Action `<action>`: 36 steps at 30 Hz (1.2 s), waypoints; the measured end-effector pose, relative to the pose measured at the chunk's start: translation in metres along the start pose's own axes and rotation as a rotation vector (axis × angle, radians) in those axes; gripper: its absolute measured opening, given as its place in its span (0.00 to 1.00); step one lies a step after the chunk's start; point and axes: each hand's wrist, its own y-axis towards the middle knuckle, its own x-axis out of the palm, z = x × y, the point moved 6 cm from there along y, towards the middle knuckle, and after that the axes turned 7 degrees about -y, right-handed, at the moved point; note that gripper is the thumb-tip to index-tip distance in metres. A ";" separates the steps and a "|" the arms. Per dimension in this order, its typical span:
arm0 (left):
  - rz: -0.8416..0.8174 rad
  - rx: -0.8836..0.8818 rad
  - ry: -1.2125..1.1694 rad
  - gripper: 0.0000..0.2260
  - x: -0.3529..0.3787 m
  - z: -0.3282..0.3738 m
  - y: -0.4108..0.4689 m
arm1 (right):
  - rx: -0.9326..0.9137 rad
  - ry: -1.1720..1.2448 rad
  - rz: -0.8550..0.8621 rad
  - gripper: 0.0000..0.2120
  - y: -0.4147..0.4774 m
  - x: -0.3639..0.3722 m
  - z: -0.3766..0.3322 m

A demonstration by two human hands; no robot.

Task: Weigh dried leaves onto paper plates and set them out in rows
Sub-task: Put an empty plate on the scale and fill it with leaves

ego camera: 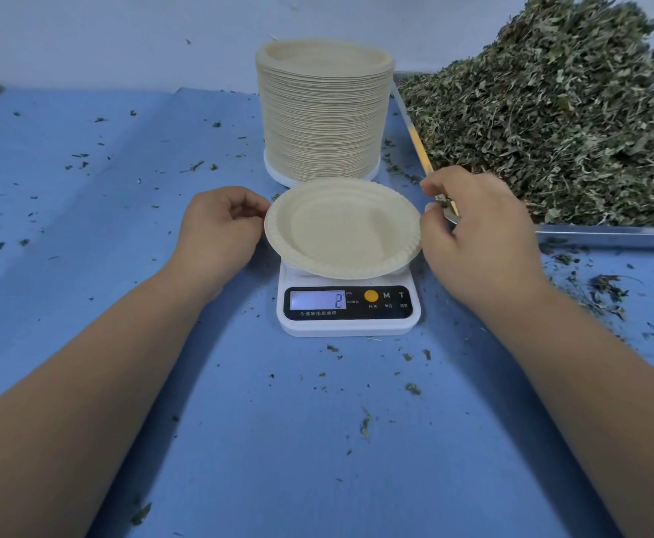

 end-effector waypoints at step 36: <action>0.016 0.009 -0.214 0.11 0.003 -0.001 0.008 | -0.019 0.140 -0.568 0.51 -0.030 0.005 0.000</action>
